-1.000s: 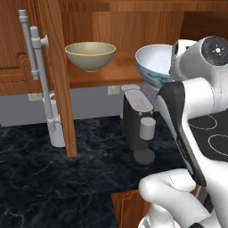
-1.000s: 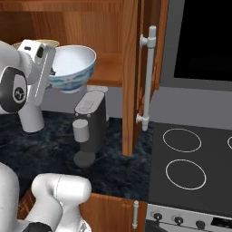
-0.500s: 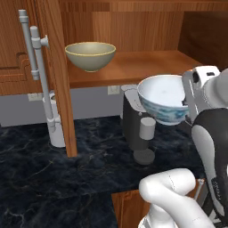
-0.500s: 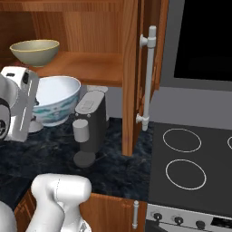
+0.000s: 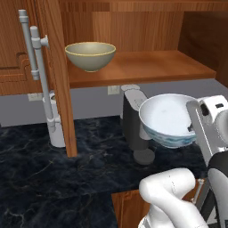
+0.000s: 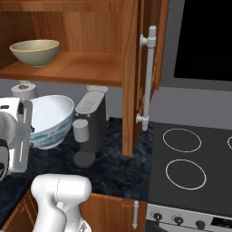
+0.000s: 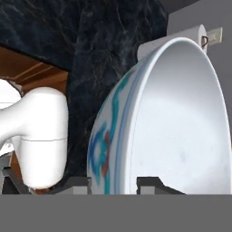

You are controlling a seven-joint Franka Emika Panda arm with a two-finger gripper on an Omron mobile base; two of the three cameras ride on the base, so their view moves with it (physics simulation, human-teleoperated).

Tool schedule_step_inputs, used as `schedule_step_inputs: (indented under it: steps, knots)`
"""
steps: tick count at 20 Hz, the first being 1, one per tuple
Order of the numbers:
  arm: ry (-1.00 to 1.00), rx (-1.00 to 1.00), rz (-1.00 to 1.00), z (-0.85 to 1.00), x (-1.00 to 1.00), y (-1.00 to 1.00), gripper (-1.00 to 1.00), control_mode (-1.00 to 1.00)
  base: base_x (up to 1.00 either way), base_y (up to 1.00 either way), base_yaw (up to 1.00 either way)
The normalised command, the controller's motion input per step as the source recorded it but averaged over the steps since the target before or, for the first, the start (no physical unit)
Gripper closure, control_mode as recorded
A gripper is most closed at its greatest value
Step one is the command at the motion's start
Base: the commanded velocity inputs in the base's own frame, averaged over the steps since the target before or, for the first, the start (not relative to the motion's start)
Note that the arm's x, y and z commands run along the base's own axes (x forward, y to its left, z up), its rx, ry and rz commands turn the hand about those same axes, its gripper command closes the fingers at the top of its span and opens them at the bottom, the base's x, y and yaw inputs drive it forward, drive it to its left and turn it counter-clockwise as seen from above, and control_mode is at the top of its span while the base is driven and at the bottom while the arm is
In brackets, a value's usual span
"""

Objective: Pick up the bowls from the cabinet and place each bowl in front of a stool on the dining counter.

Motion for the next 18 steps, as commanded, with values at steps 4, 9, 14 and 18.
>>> schedule_step_inputs:
  steps: [4,9,14,18]
  knots:
    - [-0.03,0.19,0.00,-0.04,0.03,0.00,1.00,-1.00,0.00,0.00,0.00]
    - [0.10,0.01,0.00,-0.18,0.13,0.00,1.00,-1.00,0.00,0.00,0.00]
    - [0.05,0.00,-0.02,-0.10,0.14,0.00,1.00,-1.00,0.00,0.00,0.00]
    - [0.00,0.00,0.00,-0.01,0.01,0.00,1.00,-1.00,0.00,0.00,0.00]
